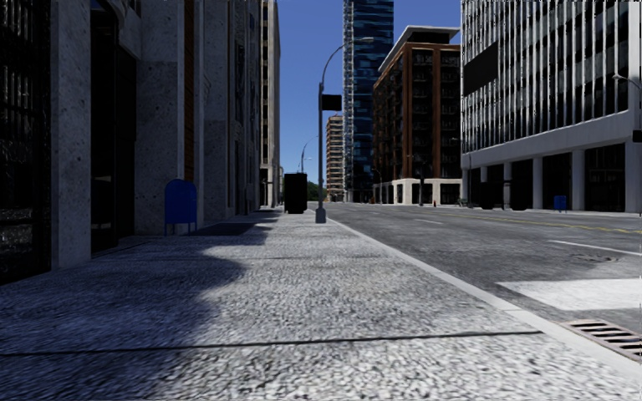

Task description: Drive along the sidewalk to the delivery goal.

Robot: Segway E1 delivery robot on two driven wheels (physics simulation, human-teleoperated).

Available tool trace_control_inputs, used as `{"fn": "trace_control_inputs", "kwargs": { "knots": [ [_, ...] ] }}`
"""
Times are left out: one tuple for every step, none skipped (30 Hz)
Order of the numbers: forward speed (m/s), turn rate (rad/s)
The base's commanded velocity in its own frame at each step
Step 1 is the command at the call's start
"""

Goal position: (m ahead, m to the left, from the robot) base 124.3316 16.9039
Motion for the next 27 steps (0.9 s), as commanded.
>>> {"fn": "trace_control_inputs", "kwargs": {
  "knots": [
    [1.55, 0.00],
    [1.55, 0.00],
    [1.55, 0.00],
    [1.55, 0.00],
    [1.55, 0.00],
    [1.55, 0.00],
    [1.55, 0.00],
    [1.55, 0.00],
    [1.55, 0.00],
    [1.55, 0.00],
    [1.55, 0.00],
    [1.55, 0.00],
    [1.55, 0.00],
    [1.55, 0.00],
    [1.55, 0.00],
    [1.55, 0.00],
    [1.55, 0.00],
    [1.55, 0.00],
    [1.55, 0.00],
    [1.55, 0.00],
    [1.55, 0.48],
    [1.55, 0.76],
    [1.55, 0.76],
    [1.55, 1.02],
    [1.55, 1.15],
    [1.55, 1.17],
    [1.55, 1.12]
  ]
}}
